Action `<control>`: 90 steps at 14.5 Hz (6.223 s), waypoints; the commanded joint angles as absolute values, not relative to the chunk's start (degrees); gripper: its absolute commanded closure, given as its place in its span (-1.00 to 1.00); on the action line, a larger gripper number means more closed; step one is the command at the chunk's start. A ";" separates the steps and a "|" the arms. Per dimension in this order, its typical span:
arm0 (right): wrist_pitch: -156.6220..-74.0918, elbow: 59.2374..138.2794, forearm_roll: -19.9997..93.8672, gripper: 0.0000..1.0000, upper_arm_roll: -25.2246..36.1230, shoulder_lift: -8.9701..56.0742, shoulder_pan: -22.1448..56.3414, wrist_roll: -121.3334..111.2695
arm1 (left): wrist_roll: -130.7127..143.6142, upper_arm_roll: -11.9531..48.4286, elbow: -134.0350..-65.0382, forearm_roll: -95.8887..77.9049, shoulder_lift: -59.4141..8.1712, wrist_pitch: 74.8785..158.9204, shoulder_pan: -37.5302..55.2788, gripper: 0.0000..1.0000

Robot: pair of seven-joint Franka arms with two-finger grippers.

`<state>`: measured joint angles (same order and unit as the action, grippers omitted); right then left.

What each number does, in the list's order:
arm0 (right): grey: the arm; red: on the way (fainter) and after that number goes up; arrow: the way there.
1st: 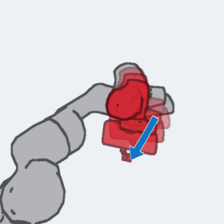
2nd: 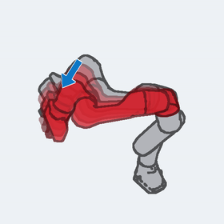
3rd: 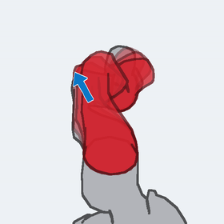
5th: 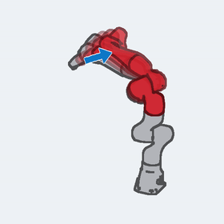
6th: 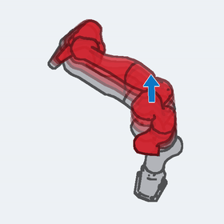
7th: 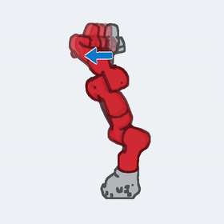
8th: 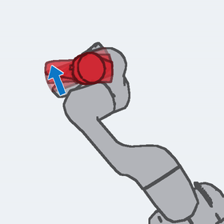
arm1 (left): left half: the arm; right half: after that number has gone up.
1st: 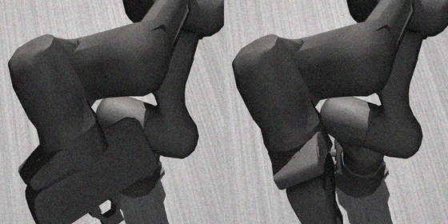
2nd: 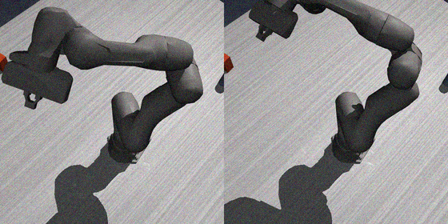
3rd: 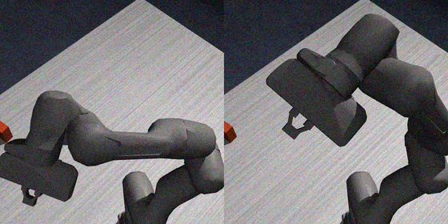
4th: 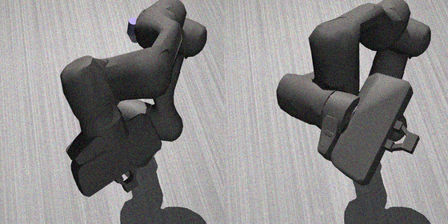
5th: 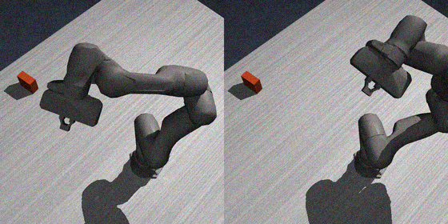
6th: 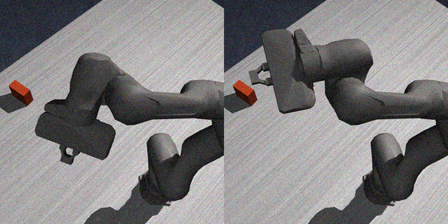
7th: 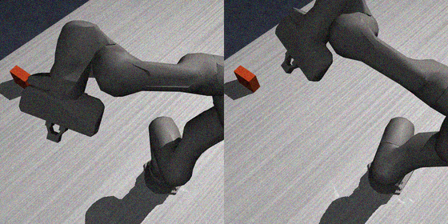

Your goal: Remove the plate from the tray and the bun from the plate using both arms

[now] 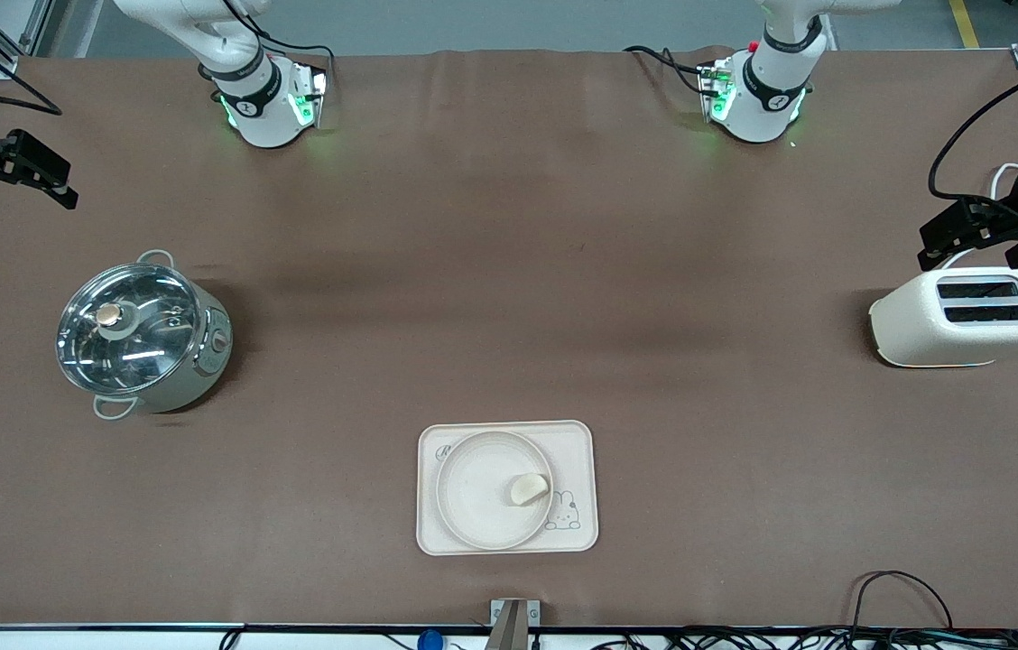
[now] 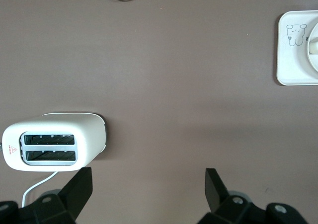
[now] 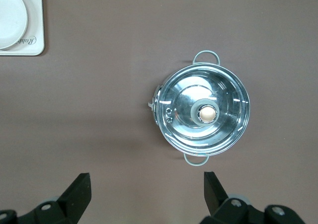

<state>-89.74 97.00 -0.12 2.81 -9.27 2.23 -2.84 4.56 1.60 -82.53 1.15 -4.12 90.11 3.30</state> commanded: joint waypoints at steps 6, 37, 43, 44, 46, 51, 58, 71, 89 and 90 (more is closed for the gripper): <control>-89.64 96.33 -0.71 -1.00 2.73 -8.97 2.64 -3.25 | 4.40 1.23 -81.74 1.67 -4.13 89.74 3.60 -1.00; -142.91 65.23 20.92 -0.81 0.70 57.38 27.95 33.05 | 1.58 1.41 -81.74 1.93 -4.40 89.82 3.52 -1.00; -145.28 61.87 20.83 -0.36 0.79 61.52 27.16 32.08 | 1.23 1.41 -81.74 1.58 -4.48 89.82 3.43 -1.00; -145.28 61.87 20.83 -0.29 0.88 61.61 26.90 30.95 | 1.23 1.41 -81.83 1.50 -4.48 89.82 3.43 -1.00; -145.28 61.87 20.83 -0.05 0.88 61.96 26.28 28.83 | 1.23 1.41 -81.83 1.49 -4.40 89.82 3.43 -1.00; -145.37 61.87 20.83 0.42 0.88 62.67 25.67 27.61 | 1.23 1.41 -81.83 1.41 -4.48 89.82 3.43 -1.00; -147.39 61.87 20.92 0.95 0.79 63.46 25.66 27.25 | 1.14 1.41 -81.83 1.32 -4.48 89.74 3.43 -1.00; -153.54 93.12 23.03 0.99 -11.69 42.92 20.47 21.09 | 1.14 1.41 -81.83 1.76 -4.48 89.74 3.43 -1.00; -159.82 118.57 22.94 -1.00 -12.22 25.15 22.86 23.91 | 4.38 3.77 -84.98 -5.69 -6.58 87.18 6.50 -1.00; -157.52 118.56 22.42 -1.00 -11.96 23.31 22.42 23.56 | 7.53 4.91 -84.99 -6.67 -7.98 88.58 8.16 -1.00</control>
